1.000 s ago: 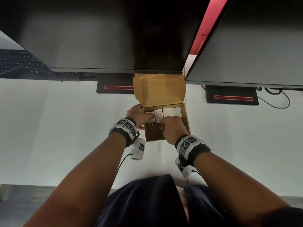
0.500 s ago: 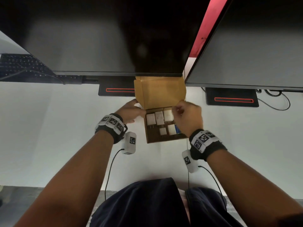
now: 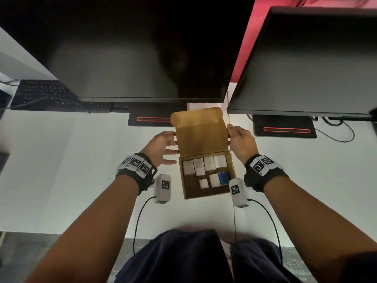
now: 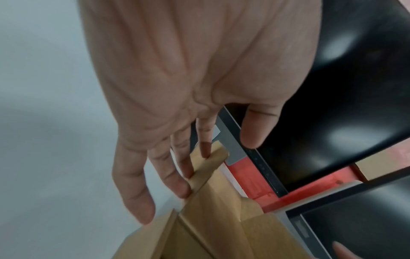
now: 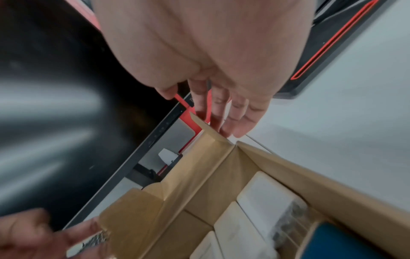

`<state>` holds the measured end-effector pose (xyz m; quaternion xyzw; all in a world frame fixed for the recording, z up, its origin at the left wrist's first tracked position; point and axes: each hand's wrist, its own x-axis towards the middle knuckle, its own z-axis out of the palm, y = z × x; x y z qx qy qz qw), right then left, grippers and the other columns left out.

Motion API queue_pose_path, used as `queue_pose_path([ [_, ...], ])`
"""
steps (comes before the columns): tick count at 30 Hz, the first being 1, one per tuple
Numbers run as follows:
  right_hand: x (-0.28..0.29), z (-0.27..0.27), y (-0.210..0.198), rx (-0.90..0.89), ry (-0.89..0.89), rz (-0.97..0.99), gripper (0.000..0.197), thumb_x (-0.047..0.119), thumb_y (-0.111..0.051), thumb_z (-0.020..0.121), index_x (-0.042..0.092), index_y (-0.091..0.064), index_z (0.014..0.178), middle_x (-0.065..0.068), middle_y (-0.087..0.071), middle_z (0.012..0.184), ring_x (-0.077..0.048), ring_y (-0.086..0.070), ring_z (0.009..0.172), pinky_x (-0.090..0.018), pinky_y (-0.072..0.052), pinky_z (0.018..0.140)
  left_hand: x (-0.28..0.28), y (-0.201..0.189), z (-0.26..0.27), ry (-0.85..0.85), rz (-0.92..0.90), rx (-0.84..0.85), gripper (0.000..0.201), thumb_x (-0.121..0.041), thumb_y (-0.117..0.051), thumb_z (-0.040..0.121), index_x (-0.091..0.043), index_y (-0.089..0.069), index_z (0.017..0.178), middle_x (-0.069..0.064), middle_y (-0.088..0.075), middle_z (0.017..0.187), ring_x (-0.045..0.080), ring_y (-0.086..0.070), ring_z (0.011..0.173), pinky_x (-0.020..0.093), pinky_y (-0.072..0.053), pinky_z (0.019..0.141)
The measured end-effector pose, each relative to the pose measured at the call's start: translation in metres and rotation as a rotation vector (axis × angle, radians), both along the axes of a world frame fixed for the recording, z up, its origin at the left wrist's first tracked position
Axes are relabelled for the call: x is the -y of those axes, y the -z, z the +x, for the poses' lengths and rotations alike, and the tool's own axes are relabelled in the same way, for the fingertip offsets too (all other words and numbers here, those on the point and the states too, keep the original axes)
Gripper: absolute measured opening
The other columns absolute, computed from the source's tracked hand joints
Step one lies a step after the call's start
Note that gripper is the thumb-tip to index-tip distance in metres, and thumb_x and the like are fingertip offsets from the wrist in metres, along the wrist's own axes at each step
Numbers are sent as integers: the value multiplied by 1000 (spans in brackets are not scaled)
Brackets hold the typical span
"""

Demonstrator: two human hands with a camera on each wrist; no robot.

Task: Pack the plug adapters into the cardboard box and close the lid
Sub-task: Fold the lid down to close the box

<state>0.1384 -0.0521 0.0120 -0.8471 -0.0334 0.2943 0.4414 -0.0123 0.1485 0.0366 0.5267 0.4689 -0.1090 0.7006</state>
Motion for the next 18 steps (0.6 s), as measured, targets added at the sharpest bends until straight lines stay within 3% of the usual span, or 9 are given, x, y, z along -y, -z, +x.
queue_pose_path([
  [4,7,-13,-17,18,-20,-26,54,69,-35,95,27,-65,111,-5,-70,120,-29,-65,108,-54,-49,103,8,-12,-10,46,18,-8,27,-21,-46,101,-19,-62,122,9,-66,121,37,-64,115,63,-47,107],
  [7,16,-15,-25,-26,-15,-37,60,68,-34,97,20,-67,113,-6,-72,112,-28,-66,104,-53,-48,103,13,-19,-13,70,32,-13,33,-24,-45,99,-14,-60,127,10,-65,121,40,-64,116,65,-46,107],
  [9,22,-17,-30,-55,-4,-18,58,67,-35,97,21,-68,111,-3,-72,102,-25,-66,96,-51,-51,97,16,-25,-14,95,43,-10,30,-25,-45,98,-15,-60,122,10,-65,120,40,-64,115,65,-46,106],
  [12,29,-20,-34,-66,4,9,52,64,-37,99,24,-69,108,-2,-71,100,-25,-66,94,-41,-52,84,19,-30,-17,85,43,-4,22,-24,-44,97,-19,-59,112,11,-64,120,41,-64,114,66,-46,105],
  [18,46,-24,-42,-198,144,206,48,57,-40,102,20,-70,102,-8,-73,105,-28,-68,92,-45,-55,87,24,-37,-23,-12,7,97,50,-5,-36,90,-20,-62,130,13,-64,125,36,-61,116,64,-45,105],
])
